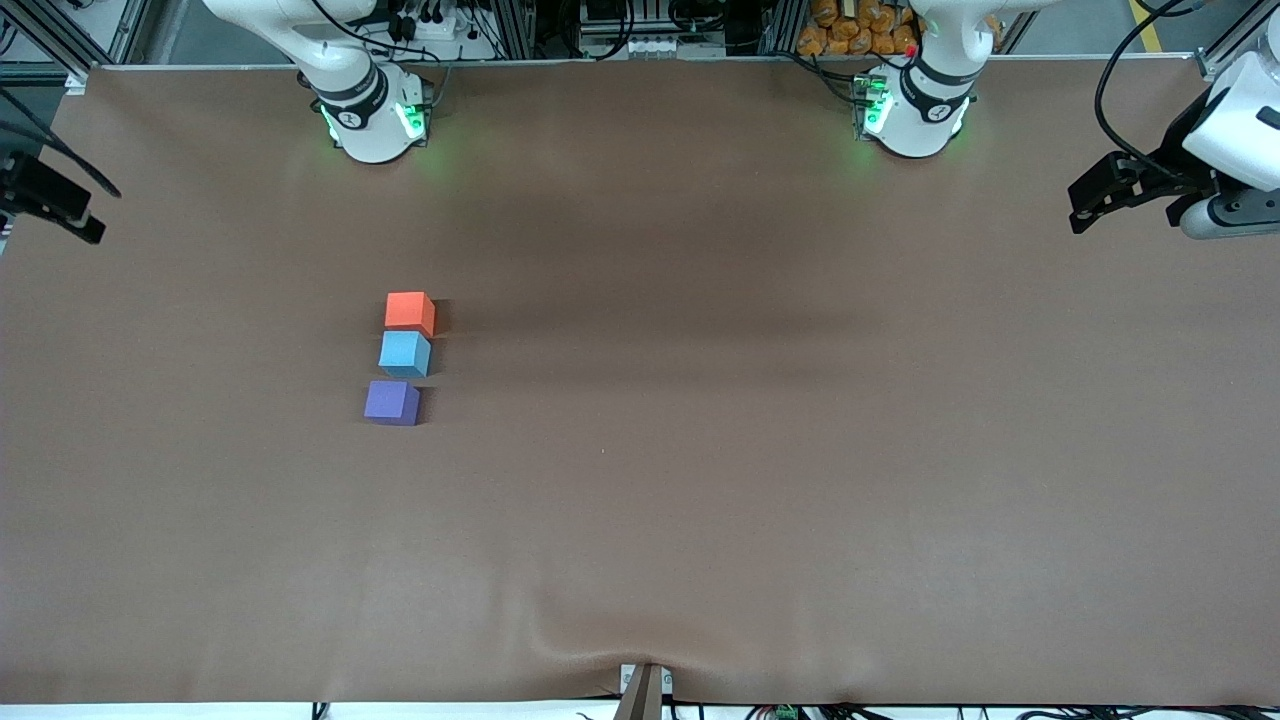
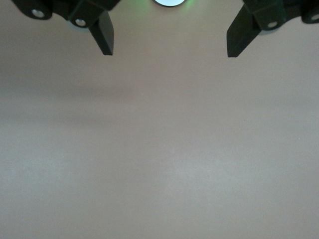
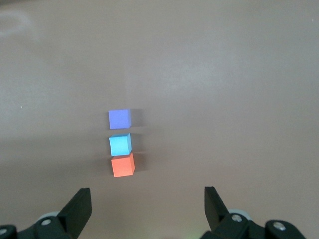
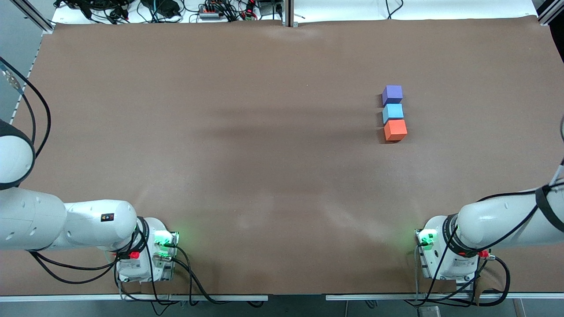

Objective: Place blue block between orange and purple blocks

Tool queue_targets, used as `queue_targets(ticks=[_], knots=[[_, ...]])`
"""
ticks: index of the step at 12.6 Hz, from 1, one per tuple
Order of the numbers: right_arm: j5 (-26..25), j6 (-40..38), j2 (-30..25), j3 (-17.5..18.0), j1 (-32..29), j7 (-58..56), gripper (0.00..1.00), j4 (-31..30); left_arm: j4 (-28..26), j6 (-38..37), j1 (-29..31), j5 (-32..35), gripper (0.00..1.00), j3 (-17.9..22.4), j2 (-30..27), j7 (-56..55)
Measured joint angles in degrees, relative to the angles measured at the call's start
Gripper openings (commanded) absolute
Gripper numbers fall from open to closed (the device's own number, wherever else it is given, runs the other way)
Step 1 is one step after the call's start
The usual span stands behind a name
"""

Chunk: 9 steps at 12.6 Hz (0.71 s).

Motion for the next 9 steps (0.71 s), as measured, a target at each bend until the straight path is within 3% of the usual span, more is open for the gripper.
queue_targets(ticks=[3, 9], knots=[[0.0, 3.9, -6.1, -1.4, -0.1, 0.2, 1.0, -9.7, -0.1, -0.1, 0.0, 0.0, 1.0, 0.0, 0.0, 0.0], [-0.2, 6.5, -5.9, -1.6, -0.1, 0.0, 1.0, -9.2, -1.3, -0.3, 0.0, 0.0, 1.0, 0.0, -1.3, 0.0]])
